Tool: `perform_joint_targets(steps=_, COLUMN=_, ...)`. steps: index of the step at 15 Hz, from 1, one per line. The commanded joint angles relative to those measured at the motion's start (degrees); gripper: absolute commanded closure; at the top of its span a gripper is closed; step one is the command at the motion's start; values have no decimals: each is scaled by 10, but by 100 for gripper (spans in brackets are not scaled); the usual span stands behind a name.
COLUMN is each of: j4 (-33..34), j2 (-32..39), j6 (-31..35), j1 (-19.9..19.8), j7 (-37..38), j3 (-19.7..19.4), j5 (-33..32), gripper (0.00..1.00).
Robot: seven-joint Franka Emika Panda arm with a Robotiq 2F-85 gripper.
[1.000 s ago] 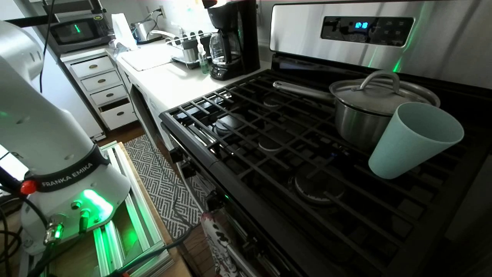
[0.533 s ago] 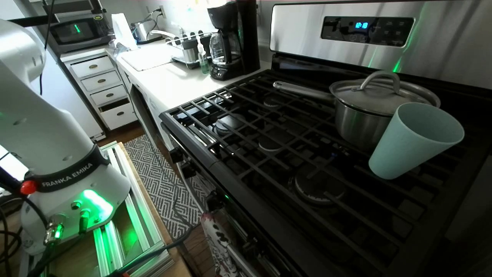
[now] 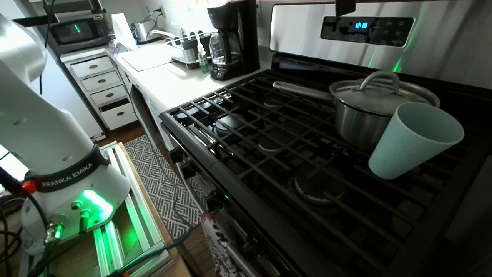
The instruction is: Remove the silver lid from the pot and place it on the stove.
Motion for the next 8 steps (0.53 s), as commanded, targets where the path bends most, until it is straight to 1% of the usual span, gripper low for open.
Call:
perform_joint_targets(steps=1, j4=12, j2=15, j6=-3, j1=-14, j7=-2, j3=14, j5=7, gripper=0)
perform_joint_targets(steps=3, j4=21, j2=23, j6=-6, j1=-14, j7=1, j3=14, j5=8, gripper=0)
perform_joint_targets(steps=4, j4=31, j2=41, j6=-13, j1=-6, j7=-17, j3=12, j5=27, gripper=0)
perform_joint_targets(steps=5, j4=43, j2=62, j6=-11, j1=8, j7=-62, j3=5, j5=67, gripper=0)
perform_joint_targets(steps=6, j4=60, j2=86, j6=-17, j1=14, j7=-87, j3=3, j5=95, gripper=0)
perform_joint_targets(steps=8, j4=94, j2=137, j6=-25, j1=14, j7=-112, j3=4, j5=134, gripper=0)
